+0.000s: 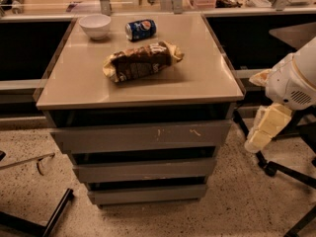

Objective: Close middle drawer

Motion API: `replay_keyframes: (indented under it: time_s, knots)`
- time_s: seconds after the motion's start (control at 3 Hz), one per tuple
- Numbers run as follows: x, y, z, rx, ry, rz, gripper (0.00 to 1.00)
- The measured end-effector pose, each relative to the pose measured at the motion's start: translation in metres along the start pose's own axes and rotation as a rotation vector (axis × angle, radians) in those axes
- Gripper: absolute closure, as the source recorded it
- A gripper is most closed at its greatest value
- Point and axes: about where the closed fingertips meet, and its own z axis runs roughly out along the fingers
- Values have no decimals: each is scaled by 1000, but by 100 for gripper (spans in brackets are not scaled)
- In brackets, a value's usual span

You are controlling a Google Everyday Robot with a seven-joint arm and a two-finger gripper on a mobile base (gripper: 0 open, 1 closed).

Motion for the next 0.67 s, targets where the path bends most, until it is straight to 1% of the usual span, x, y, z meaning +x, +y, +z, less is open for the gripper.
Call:
replay_keyframes:
  time_s: [0.33, 0.67]
  knots:
    - [0, 0, 0, 0, 0, 0, 0]
    - [-6, 12, 32, -19, -57, 5, 0]
